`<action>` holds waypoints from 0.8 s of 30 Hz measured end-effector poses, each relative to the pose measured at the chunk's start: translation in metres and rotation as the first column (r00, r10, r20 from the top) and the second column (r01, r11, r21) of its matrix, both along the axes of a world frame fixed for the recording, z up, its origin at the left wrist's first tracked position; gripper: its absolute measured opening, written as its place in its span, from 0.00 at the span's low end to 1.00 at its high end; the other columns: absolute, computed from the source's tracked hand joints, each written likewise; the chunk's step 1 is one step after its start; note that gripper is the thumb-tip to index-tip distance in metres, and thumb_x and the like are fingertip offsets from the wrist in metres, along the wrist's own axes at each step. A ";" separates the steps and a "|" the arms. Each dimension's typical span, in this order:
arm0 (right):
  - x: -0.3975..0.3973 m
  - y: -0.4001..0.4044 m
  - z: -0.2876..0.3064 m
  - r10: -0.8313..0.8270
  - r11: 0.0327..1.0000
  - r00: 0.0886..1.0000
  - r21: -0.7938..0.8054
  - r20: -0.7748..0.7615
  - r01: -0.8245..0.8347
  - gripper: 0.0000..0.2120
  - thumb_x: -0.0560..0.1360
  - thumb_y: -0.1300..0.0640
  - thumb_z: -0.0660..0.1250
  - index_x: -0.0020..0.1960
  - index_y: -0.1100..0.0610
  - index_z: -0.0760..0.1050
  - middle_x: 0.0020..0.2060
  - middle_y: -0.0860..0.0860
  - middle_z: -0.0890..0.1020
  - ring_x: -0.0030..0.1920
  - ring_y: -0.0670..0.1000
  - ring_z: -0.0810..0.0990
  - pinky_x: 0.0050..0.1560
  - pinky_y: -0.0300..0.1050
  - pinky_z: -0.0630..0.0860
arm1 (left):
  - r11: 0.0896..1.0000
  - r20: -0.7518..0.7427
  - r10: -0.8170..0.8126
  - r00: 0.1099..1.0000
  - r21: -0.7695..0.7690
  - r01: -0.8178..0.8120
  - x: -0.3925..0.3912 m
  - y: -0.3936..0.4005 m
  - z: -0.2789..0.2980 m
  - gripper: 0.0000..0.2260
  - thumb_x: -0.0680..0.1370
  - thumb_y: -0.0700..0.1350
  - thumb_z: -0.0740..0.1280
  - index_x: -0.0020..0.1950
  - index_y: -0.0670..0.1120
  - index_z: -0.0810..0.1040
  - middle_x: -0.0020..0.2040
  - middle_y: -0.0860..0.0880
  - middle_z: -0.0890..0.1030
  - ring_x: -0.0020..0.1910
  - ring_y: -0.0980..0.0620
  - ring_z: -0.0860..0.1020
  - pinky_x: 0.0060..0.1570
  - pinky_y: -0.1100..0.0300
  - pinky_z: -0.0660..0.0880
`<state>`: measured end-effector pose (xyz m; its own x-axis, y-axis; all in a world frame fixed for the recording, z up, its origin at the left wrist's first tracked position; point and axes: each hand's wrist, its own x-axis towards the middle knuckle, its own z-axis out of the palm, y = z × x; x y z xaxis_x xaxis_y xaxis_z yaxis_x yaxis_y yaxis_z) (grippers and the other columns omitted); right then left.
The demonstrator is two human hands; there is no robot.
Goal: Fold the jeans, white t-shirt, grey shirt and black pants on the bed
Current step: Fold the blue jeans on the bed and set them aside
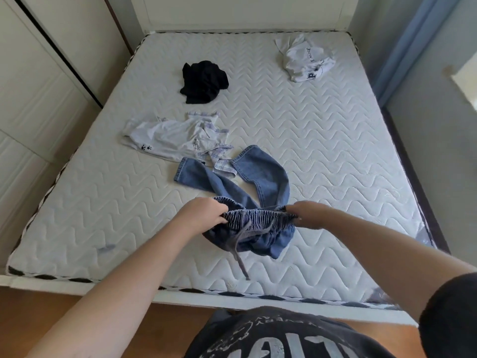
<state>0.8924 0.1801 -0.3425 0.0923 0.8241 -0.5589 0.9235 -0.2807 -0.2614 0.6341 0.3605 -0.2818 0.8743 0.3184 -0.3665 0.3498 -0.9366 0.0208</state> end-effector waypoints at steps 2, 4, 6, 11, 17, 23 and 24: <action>0.010 0.001 0.018 -0.073 0.994 0.997 0.077 -0.012 0.074 0.13 0.75 0.54 0.63 0.59 0.51 0.75 0.49 0.52 0.80 0.51 0.55 0.78 0.52 0.50 0.76 | 0.999 0.078 0.018 0.997 -0.038 -0.015 0.002 0.013 0.003 0.09 0.80 0.54 0.63 0.49 0.49 0.75 0.46 0.48 0.81 0.47 0.44 0.79 0.37 0.55 0.66; 0.019 0.001 0.035 -0.127 0.983 0.992 0.136 0.016 0.124 0.07 0.72 0.53 0.64 0.50 0.51 0.75 0.43 0.50 0.80 0.45 0.54 0.79 0.46 0.49 0.76 | 1.000 0.096 -0.002 0.995 0.001 0.002 0.005 0.027 0.004 0.10 0.80 0.57 0.61 0.52 0.52 0.73 0.44 0.48 0.81 0.44 0.44 0.79 0.34 0.55 0.67; 0.027 -0.001 0.054 -0.169 0.968 0.985 0.197 0.041 0.158 0.04 0.70 0.54 0.65 0.45 0.52 0.72 0.37 0.50 0.79 0.40 0.55 0.78 0.41 0.49 0.76 | 1.000 0.034 -0.005 0.999 0.029 0.004 0.010 0.044 0.002 0.11 0.81 0.60 0.58 0.54 0.54 0.70 0.43 0.48 0.81 0.46 0.44 0.78 0.39 0.54 0.72; 0.042 -0.010 0.095 -0.254 0.898 0.967 0.379 0.031 0.224 0.10 0.70 0.56 0.67 0.41 0.48 0.64 0.30 0.45 0.72 0.31 0.48 0.70 0.29 0.42 0.63 | 0.996 -0.101 -0.046 0.994 0.065 0.053 0.022 0.081 0.000 0.13 0.79 0.62 0.61 0.46 0.54 0.71 0.37 0.55 0.77 0.46 0.49 0.72 0.61 0.52 0.62; 0.045 -0.026 0.117 -0.259 0.887 0.963 0.414 0.077 0.206 0.07 0.74 0.53 0.66 0.51 0.49 0.71 0.38 0.49 0.77 0.40 0.54 0.75 0.38 0.46 0.71 | 0.970 -0.094 -0.159 0.983 0.170 0.173 0.044 0.104 0.009 0.11 0.77 0.61 0.65 0.51 0.55 0.78 0.49 0.58 0.79 0.55 0.54 0.75 0.62 0.52 0.61; 0.049 -0.041 0.128 -0.239 0.920 0.954 0.357 0.180 0.163 0.08 0.80 0.48 0.63 0.54 0.50 0.77 0.44 0.49 0.81 0.46 0.52 0.77 0.43 0.45 0.70 | 0.952 0.067 -0.241 0.968 0.212 0.222 0.057 0.122 0.040 0.20 0.74 0.65 0.67 0.57 0.53 0.83 0.71 0.56 0.70 0.71 0.52 0.64 0.69 0.49 0.60; 0.050 -0.043 0.129 -0.240 0.923 0.951 0.350 0.194 0.161 0.09 0.80 0.47 0.63 0.51 0.51 0.76 0.43 0.49 0.81 0.45 0.52 0.77 0.42 0.44 0.68 | 0.974 0.156 -0.192 0.969 0.150 0.169 0.058 0.125 0.046 0.19 0.73 0.64 0.69 0.55 0.51 0.84 0.73 0.54 0.67 0.72 0.50 0.63 0.69 0.49 0.62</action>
<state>0.9427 0.1370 -0.2132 0.3676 0.9069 -0.2058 0.9019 -0.4017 -0.1589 0.6919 0.4857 -0.2363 0.9671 0.1859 -0.1736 0.1769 -0.9820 -0.0656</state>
